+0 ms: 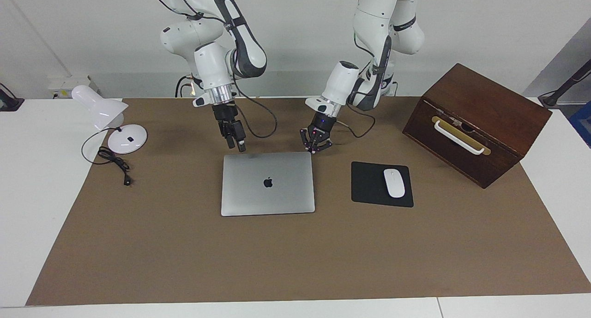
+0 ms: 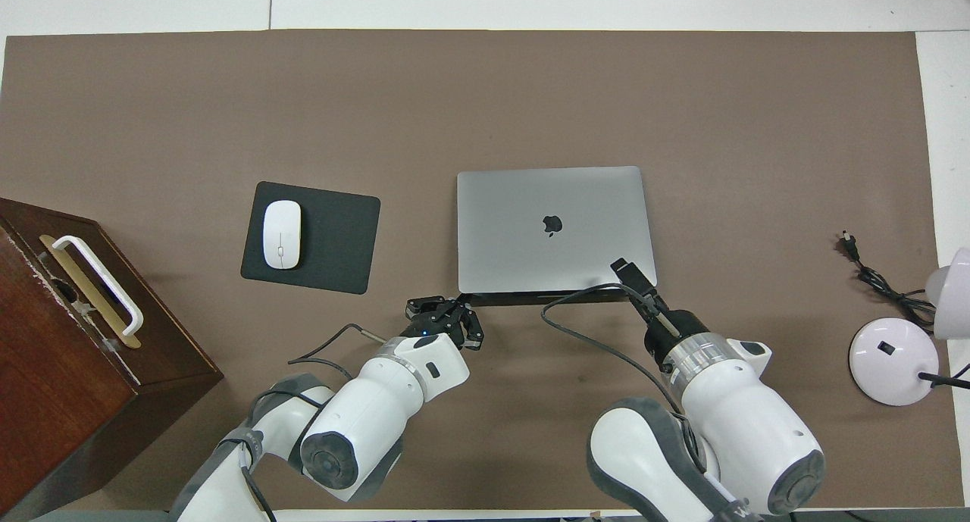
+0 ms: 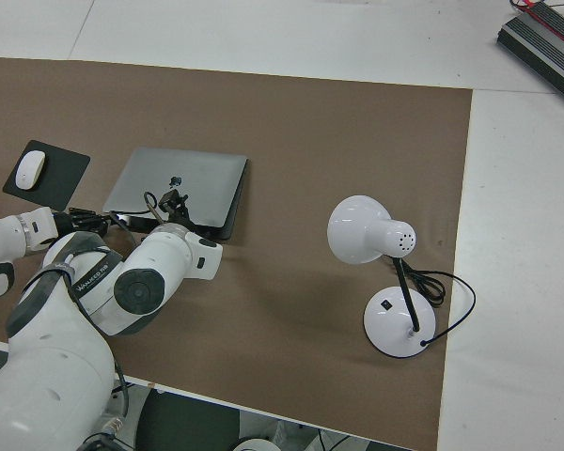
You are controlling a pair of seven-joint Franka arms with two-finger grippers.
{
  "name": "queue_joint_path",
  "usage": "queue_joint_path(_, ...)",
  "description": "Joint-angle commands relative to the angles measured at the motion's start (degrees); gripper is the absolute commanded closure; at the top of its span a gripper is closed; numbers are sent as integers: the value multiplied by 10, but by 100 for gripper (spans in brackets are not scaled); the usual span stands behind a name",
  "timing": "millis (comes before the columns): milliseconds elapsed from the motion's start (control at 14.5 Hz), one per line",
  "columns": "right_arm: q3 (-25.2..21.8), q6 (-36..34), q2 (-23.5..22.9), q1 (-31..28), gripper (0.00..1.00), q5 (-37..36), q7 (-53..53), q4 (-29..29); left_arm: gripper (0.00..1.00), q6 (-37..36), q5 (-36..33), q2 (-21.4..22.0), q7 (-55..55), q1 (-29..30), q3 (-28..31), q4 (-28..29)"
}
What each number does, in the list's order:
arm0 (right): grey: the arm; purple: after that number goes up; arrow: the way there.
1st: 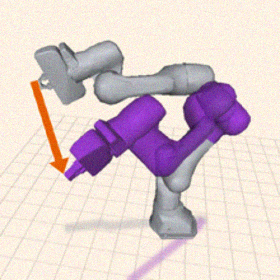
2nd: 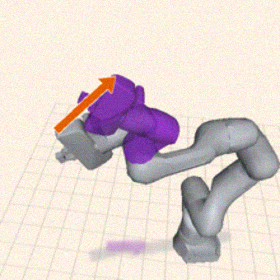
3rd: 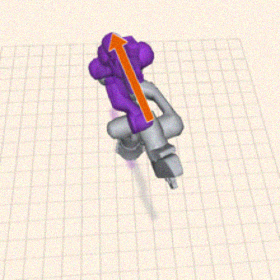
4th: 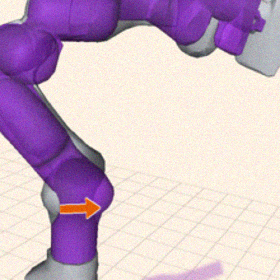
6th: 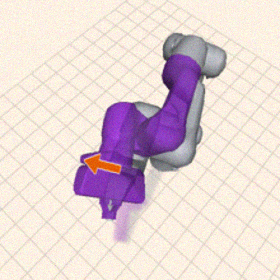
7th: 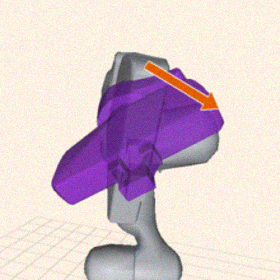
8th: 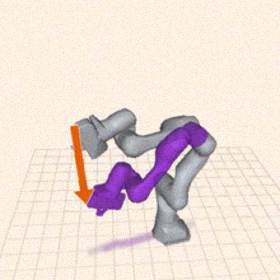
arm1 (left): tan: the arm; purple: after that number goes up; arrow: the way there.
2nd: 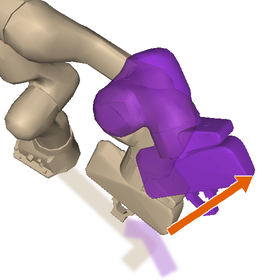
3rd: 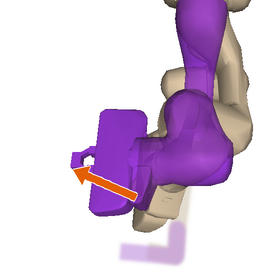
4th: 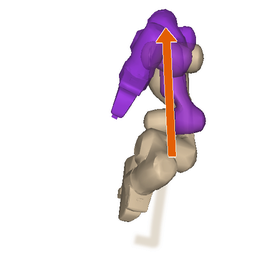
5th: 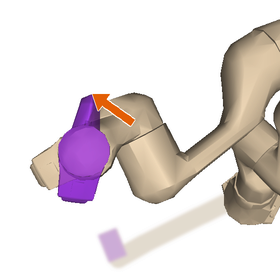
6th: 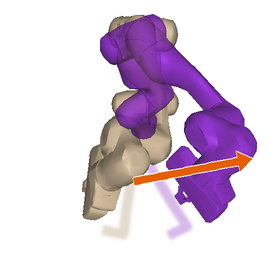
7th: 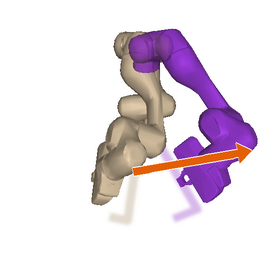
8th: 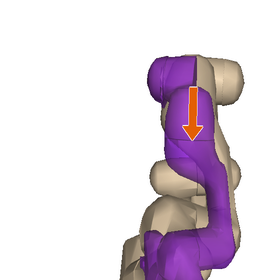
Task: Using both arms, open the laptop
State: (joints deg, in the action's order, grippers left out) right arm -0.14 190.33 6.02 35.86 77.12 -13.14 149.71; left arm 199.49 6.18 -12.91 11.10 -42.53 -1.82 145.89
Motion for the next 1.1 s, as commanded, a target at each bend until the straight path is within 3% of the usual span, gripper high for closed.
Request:
queue_joint_path(0,0,-3,-16,0,0,43,12,-33,100,13,1,-26,-8,-8,8,-21)
queue_joint_path(275,0,-18,-21,1,0,92,14,-55,100,13,-7,-33,-7,-4,8,-26)
queue_joint_path(1032,-1,-35,-72,-2,0,92,20,-93,100,13,-10,-33,-6,6,8,-33)
